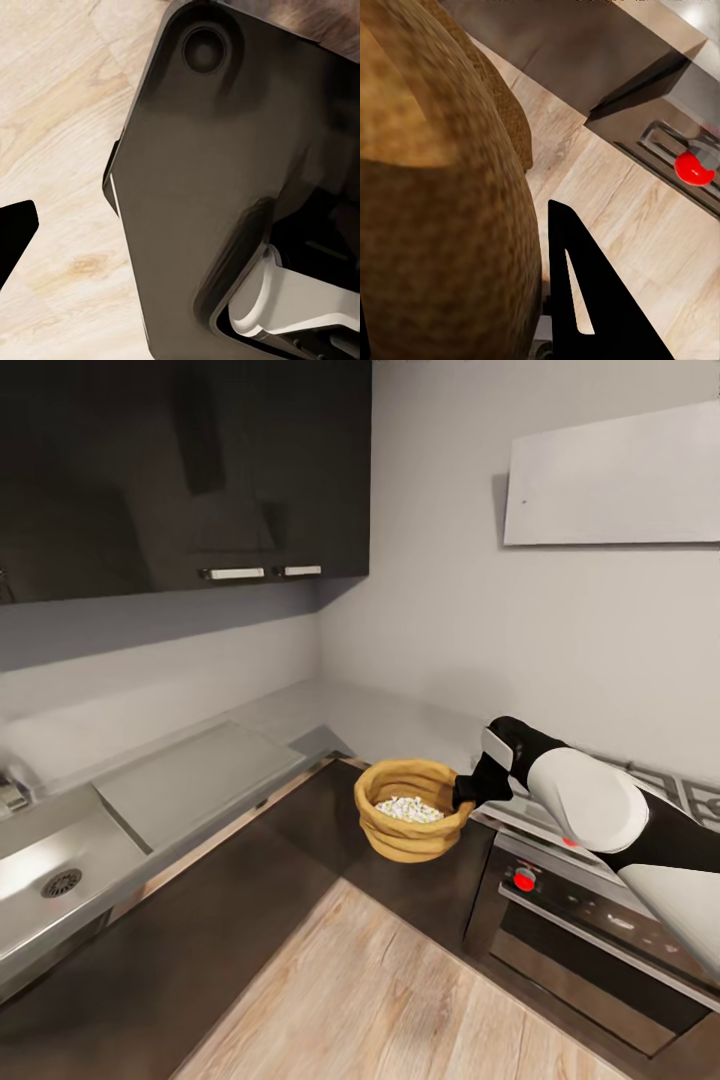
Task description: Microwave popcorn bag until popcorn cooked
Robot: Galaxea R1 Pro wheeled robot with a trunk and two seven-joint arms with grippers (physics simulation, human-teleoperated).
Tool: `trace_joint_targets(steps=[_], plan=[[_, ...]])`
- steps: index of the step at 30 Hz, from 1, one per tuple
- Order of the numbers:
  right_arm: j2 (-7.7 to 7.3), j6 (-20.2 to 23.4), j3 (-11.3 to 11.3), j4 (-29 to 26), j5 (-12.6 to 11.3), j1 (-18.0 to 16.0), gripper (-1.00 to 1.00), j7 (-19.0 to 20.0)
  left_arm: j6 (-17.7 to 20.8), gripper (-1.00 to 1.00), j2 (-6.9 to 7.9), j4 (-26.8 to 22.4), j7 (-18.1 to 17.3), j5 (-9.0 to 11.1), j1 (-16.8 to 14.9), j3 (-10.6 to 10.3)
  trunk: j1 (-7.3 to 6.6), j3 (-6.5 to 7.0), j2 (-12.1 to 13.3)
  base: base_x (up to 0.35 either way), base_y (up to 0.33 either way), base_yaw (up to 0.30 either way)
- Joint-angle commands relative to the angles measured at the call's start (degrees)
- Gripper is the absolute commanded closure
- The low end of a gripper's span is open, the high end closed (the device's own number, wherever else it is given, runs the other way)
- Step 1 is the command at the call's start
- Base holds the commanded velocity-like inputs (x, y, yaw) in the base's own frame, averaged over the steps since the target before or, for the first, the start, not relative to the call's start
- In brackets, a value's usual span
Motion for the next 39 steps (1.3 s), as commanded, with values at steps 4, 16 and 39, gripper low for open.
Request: trace_joint_targets(steps=[4, 16, 39], plan=[[-0.05, 0.18, -0.49, 0.03, 0.41, -0.04, 1.00, -0.05, -0.09, -1.00, -0.02, -0.11, 0.17, 0.13, 0.01, 0.07, 0.02, 0.23, -0.06, 0.000, 0.000, 0.000], [-0.43, 0.18, -0.52, 1.88, 0.47, -0.04, 1.00, -0.05, -0.09, -1.00, -0.06, -0.20, 0.23, 0.13, 0.01, 0.11, 0.02, 0.57, -0.06, 0.000, 0.000, 0.000], [-1.21, 0.18, -0.56, -0.48, 0.48, -0.04, 1.00, 0.16, -0.09, -1.00, -0.17, 0.11, 0.17, 0.04, 0.01, -0.03, 0.02, 0.57, -0.06, -0.114, 0.000, 0.000]])
